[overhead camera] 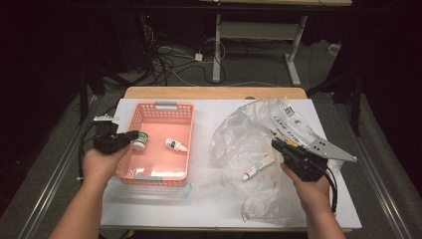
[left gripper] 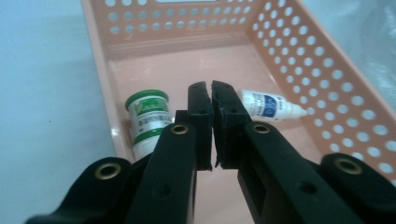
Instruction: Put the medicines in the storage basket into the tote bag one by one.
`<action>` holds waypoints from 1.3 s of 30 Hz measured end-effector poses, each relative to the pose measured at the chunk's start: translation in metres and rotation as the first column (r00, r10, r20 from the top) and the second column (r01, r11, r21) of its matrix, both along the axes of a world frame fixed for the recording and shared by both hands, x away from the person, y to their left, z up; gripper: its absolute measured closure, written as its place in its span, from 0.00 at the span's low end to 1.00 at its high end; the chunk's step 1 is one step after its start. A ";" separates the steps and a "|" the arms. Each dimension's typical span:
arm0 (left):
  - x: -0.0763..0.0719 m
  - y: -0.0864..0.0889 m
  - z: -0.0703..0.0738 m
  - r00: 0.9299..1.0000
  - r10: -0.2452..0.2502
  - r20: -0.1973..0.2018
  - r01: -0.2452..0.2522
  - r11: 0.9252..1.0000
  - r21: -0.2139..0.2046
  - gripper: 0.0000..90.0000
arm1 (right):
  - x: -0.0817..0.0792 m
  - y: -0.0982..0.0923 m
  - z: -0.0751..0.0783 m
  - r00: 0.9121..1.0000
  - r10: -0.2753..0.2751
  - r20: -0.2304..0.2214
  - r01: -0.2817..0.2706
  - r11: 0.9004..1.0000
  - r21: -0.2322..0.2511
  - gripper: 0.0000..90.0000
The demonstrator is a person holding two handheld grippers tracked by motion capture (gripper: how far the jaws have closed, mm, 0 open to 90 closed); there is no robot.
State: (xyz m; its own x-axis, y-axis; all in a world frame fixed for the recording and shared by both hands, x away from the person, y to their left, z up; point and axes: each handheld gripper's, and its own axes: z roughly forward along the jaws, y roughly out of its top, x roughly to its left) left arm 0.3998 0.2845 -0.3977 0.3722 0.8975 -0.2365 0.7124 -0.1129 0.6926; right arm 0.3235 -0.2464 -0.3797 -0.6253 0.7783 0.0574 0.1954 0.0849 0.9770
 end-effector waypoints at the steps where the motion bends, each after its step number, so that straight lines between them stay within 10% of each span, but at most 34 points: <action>1: 0.004 -0.001 0.000 1.000 -0.003 -0.016 0.003 1.000 0.017 0.98 | 0.000 0.000 0.000 1.000 0.001 0.000 -0.001 1.000 0.000 1.00; 6: 0.018 -0.008 -0.002 0.998 0.000 -0.055 0.006 0.994 0.108 0.98 | 0.000 0.001 -0.001 1.000 -0.002 -0.008 0.002 1.000 -0.001 1.00; 15: 0.035 -0.014 -0.007 0.993 0.027 -0.115 -0.012 0.991 0.133 0.98 | 0.000 -0.001 0.000 1.000 -0.004 -0.002 0.004 1.000 0.000 1.00; 27: 0.045 -0.022 -0.012 0.977 0.079 -0.199 -0.025 0.966 0.256 0.98 | -0.001 -0.001 0.000 1.000 -0.001 0.003 0.001 1.000 -0.001 1.00; 39: 0.052 -0.020 -0.017 0.958 0.139 -0.251 -0.062 0.954 0.292 0.98 | -0.001 0.001 0.000 1.000 0.003 0.002 -0.003 1.000 -0.004 1.00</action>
State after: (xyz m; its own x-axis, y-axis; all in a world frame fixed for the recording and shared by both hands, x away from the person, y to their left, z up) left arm 0.4514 0.2646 -0.4146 0.2343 0.9709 -0.0494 0.8835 -0.1914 0.4274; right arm 0.3222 -0.2455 -0.3797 -0.6276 0.7767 0.0532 0.1930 0.0890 0.9772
